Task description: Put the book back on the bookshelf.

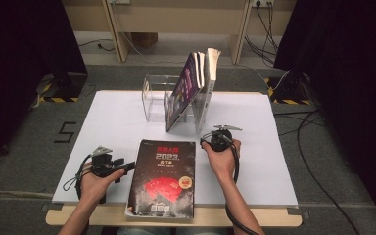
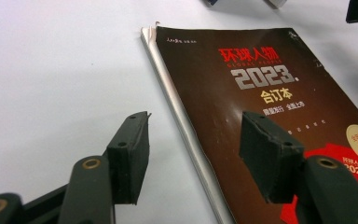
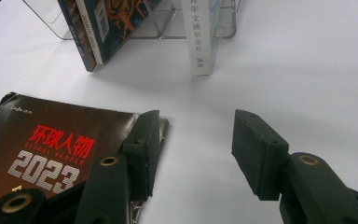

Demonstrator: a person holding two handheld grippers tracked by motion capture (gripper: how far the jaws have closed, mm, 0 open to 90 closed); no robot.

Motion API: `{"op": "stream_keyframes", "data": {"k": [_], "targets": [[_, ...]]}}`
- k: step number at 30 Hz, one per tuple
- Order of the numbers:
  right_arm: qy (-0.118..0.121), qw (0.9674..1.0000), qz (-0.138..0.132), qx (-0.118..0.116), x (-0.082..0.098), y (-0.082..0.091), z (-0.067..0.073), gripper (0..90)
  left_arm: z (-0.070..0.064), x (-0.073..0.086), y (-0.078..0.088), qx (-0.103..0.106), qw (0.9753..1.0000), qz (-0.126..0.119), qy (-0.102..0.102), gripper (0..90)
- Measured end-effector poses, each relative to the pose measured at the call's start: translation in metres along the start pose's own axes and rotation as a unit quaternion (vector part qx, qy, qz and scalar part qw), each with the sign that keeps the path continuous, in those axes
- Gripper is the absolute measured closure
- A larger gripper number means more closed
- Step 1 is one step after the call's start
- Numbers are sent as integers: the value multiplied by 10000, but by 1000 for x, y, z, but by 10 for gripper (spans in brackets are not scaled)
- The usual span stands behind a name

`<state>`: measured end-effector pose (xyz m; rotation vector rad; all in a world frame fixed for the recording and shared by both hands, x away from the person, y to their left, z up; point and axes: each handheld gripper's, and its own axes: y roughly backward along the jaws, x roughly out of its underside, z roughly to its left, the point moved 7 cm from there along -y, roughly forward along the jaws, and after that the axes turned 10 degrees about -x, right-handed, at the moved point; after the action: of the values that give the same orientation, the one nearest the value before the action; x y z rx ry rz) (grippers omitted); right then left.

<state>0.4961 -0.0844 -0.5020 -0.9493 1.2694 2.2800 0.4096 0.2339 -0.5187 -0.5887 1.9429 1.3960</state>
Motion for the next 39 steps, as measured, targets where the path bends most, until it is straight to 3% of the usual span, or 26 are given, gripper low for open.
{"op": "stream_keyframes", "data": {"k": [12, 27, 39], "targets": [[22, 10000, -77, 27, -1, 9, 1, 523, -1, 5, 3, 74, 9999, -22, 120, 396], [-145, 9991, 339, -197, 6, -7, -4, 542, -10, 14, -9, 266, 9991, 230, 218, 425], [-172, 9989, 340, -266, 3, -11, -2, 560, -11, 22, -10, 291, 9988, 322, 219, 467]]}}
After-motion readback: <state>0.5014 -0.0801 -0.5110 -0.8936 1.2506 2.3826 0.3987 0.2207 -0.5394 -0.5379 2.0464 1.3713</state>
